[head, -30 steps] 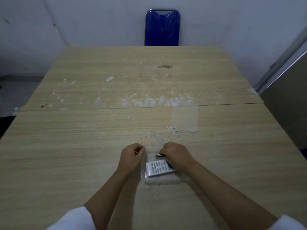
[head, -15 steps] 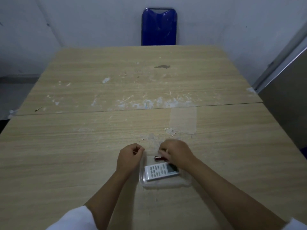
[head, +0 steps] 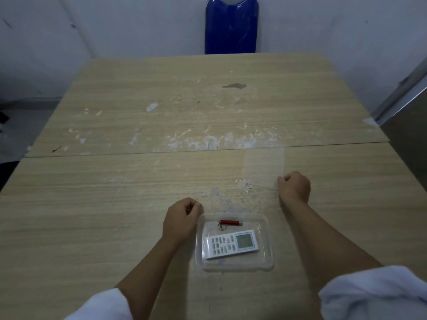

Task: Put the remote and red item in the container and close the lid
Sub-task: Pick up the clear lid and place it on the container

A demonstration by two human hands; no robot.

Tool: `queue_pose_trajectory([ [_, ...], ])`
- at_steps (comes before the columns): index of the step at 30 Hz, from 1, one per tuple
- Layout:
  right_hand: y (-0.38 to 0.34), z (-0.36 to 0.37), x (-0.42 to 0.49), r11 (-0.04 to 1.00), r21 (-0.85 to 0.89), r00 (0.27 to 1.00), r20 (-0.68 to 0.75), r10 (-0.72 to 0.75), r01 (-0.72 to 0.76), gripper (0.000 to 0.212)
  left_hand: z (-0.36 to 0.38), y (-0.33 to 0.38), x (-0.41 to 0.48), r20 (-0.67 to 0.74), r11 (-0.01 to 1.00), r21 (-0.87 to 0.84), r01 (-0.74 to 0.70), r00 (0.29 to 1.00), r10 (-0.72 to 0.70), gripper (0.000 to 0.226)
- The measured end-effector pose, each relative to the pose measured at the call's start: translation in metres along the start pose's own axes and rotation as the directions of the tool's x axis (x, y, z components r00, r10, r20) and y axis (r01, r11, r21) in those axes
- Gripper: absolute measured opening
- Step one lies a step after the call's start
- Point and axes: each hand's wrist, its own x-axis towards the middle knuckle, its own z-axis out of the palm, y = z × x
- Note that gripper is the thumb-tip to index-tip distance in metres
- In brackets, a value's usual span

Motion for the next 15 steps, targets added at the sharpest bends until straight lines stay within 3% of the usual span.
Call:
queue_pose_trajectory([
  [8, -0.009, -0.007, 0.001, 0.987, 0.062, 0.988, 0.042, 0.146, -0.148, 0.020, 0.000, 0.000, 0.000, 0.010, 1.000, -0.018, -0.008, 1.000, 0.008, 0.018],
  [15, -0.018, -0.026, -0.010, 0.951, 0.307, 0.999, 0.022, 0.024, -0.030, 0.008, -0.007, 0.016, 0.001, -0.041, 0.995, -0.051, -0.087, 0.996, 0.085, 0.013],
])
